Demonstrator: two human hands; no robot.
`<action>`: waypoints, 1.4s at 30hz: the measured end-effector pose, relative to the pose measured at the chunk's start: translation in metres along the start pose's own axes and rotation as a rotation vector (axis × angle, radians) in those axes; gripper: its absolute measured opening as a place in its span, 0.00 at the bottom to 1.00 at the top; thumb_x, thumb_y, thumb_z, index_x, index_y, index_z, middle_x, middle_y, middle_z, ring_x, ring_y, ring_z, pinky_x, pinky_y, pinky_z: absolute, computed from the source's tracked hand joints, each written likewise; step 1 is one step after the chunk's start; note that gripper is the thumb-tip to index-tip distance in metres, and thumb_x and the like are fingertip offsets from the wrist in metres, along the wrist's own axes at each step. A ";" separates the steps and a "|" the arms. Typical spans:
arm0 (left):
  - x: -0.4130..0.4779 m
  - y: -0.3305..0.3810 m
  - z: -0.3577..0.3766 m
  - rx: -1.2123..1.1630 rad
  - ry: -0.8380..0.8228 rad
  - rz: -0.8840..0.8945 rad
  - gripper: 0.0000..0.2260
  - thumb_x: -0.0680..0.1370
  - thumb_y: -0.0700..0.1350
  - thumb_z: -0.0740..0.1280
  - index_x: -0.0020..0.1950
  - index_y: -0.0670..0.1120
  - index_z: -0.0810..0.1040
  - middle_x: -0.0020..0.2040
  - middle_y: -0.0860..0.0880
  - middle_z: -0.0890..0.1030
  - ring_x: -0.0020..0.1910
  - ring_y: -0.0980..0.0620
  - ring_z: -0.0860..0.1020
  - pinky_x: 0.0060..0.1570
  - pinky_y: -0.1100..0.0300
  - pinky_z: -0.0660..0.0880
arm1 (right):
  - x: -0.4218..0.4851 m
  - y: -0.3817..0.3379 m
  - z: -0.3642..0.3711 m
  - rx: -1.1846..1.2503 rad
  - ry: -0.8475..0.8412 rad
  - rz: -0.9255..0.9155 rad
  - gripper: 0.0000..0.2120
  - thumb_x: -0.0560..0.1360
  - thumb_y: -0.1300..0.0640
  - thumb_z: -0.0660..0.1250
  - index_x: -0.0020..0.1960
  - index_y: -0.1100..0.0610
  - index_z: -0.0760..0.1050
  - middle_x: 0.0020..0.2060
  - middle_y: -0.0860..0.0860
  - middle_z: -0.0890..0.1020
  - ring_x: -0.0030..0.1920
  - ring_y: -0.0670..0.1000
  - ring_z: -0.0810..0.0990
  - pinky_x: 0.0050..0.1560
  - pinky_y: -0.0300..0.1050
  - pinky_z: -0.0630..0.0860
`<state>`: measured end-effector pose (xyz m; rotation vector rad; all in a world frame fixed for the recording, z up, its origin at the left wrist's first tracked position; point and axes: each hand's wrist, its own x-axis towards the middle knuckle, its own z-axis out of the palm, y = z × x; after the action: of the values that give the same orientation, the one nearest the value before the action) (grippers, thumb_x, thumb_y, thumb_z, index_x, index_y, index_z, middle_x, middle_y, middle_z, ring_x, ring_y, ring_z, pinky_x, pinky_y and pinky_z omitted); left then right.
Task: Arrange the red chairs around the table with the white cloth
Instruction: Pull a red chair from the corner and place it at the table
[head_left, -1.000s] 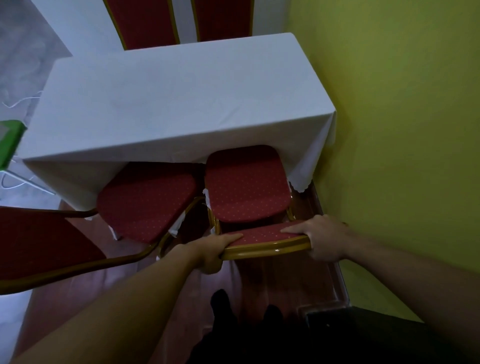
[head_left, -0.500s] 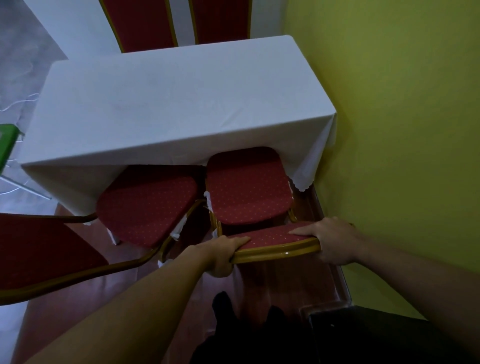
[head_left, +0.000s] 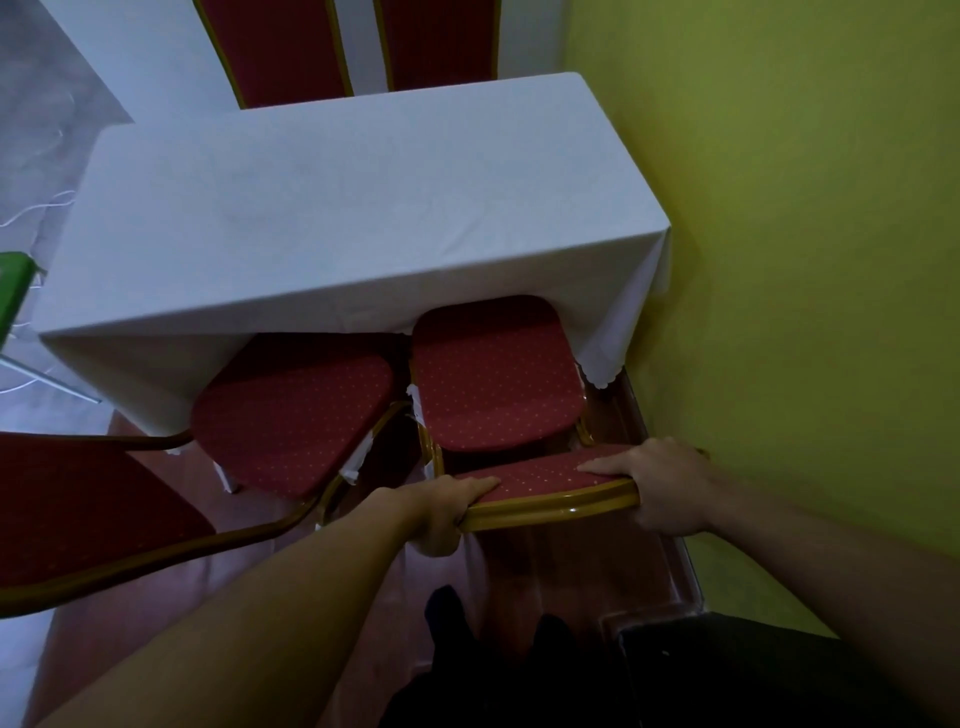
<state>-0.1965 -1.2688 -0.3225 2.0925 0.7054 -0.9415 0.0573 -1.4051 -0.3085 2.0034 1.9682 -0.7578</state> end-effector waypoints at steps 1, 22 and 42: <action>-0.001 0.001 0.000 -0.001 0.000 0.002 0.41 0.76 0.32 0.62 0.82 0.53 0.44 0.77 0.43 0.61 0.72 0.42 0.66 0.66 0.52 0.68 | 0.000 0.000 0.000 -0.003 0.006 -0.003 0.32 0.74 0.49 0.68 0.75 0.34 0.63 0.56 0.44 0.85 0.51 0.49 0.83 0.53 0.43 0.77; -0.003 0.003 0.001 -0.033 0.004 -0.040 0.42 0.76 0.32 0.63 0.82 0.55 0.44 0.76 0.44 0.62 0.69 0.44 0.69 0.61 0.56 0.71 | 0.001 0.003 0.002 -0.011 -0.032 -0.008 0.31 0.75 0.48 0.65 0.75 0.34 0.63 0.57 0.45 0.84 0.52 0.50 0.82 0.54 0.46 0.77; 0.002 0.000 0.006 -0.024 0.048 -0.044 0.41 0.75 0.34 0.65 0.81 0.56 0.47 0.70 0.46 0.69 0.64 0.45 0.73 0.57 0.56 0.73 | 0.003 0.010 0.011 0.026 -0.002 -0.020 0.31 0.71 0.42 0.60 0.74 0.32 0.63 0.58 0.44 0.84 0.49 0.49 0.83 0.52 0.48 0.80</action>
<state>-0.1978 -1.2734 -0.3269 2.0920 0.7864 -0.9052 0.0643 -1.4085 -0.3213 1.9998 1.9902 -0.7935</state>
